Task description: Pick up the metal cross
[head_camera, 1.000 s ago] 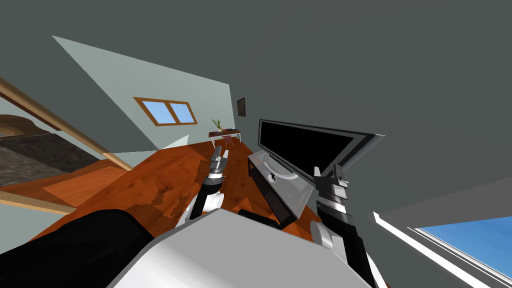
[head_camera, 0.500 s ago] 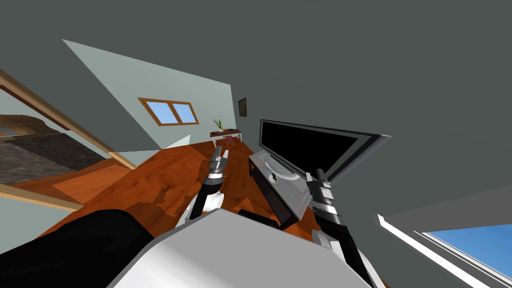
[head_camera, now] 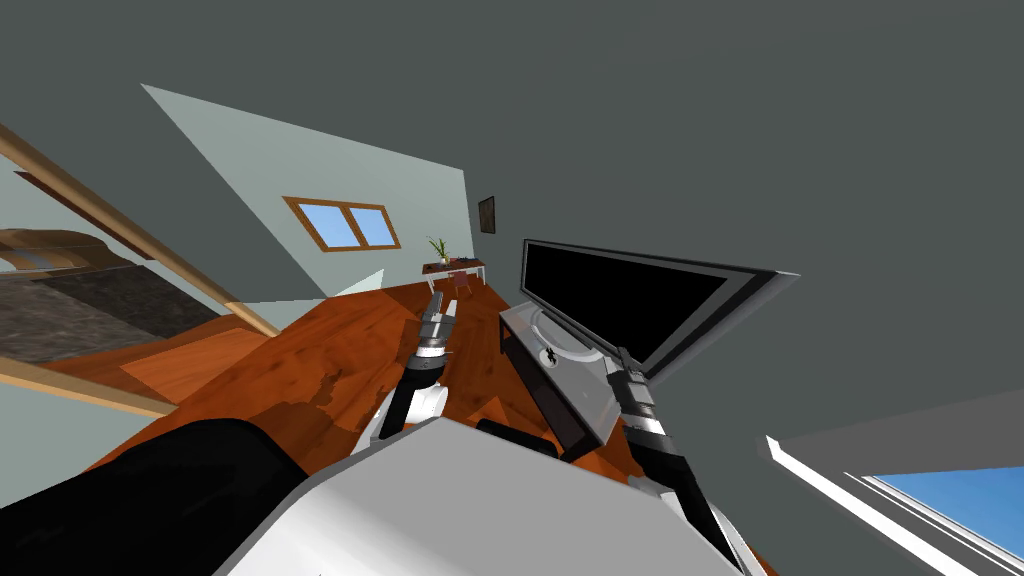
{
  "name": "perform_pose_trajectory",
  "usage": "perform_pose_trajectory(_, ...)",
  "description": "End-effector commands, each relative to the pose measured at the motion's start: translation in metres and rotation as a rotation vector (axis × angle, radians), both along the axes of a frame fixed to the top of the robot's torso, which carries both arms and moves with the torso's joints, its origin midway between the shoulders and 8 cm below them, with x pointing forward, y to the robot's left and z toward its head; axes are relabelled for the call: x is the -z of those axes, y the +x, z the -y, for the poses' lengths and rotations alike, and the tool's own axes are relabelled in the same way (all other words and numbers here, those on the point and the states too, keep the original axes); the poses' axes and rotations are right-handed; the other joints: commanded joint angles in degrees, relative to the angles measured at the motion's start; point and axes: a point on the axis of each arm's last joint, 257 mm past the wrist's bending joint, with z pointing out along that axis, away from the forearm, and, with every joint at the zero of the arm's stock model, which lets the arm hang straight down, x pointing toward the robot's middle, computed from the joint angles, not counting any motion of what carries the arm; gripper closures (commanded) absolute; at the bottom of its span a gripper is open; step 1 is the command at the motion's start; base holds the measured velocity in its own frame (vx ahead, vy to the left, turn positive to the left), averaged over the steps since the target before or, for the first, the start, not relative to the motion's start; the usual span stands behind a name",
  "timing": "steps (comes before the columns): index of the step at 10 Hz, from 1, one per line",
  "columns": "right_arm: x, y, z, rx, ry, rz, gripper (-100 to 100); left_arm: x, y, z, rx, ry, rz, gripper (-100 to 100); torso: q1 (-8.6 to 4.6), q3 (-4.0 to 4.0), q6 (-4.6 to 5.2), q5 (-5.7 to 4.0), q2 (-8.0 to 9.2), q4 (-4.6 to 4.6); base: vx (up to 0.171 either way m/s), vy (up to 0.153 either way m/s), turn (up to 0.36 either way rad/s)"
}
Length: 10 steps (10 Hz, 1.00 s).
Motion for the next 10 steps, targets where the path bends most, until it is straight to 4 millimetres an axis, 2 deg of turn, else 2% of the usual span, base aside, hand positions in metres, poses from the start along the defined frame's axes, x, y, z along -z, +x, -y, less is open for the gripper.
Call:
perform_pose_trajectory(1, 0.031, 0.0, -0.004, -0.023, -0.054, -0.071, -100, 0.0, 0.0, 0.0, 0.0, 0.0, 0.0, 0, 0.0, 0.0, 0.0, 0.0, 0.0, 0.0, 0.031, 0.041, 0.045)
perform_pose_trajectory(2, 0.038, 0.0, -0.002, -0.019, -0.055, -0.087, -100, 0.0, 0.0, 0.0, 0.0, 0.0, 0.0, 0, 0.05, -0.03, -0.01, 0.01, -0.05, -0.01, 0.022, 0.028, 0.012)
perform_pose_trajectory(4, 0.08, -0.006, -0.007, -0.054, -0.127, -0.174, -100, 0.0, 0.0, 0.0, 0.0, 0.0, 0.0, 0, 0.0, -0.02, 0.0, 0.0, -0.03, -0.01, 0.028, 0.03, 0.048)
perform_pose_trajectory(5, 0.087, -0.006, -0.004, -0.05, -0.128, -0.19, -100, 0.0, 0.0, 0.0, 0.0, 0.0, 0.0, 0, 0.04, -0.04, 0.0, 0.01, -0.07, -0.01, 0.035, 0.029, 0.011)
perform_pose_trajectory(6, 0.105, -0.01, -0.007, -0.07, -0.167, -0.227, -100, 0.0, 0.0, 0.0, 0.0, 0.0, 0.0, 0, 0.02, -0.05, 0.0, 0.01, -0.08, -0.01, 0.035, 0.039, 0.03)
perform_pose_trajectory(9, 0.14, -0.018, -0.004, -0.083, -0.211, -0.297, -100, 0.0, 0.0, 0.0, 0.0, 0.0, 0.0, 0, 0.0, -0.04, 0.0, 0.01, -0.07, -0.01, 0.028, 0.025, 0.027)
perform_pose_trajectory(10, 0.161, -0.025, -0.006, -0.105, -0.255, -0.338, -100, 0.0, 0.0, 0.0, 0.0, 0.0, 0.0, 0, 0.01, -0.03, 0.01, 0.01, -0.04, -0.01, 0.029, 0.039, 0.028)
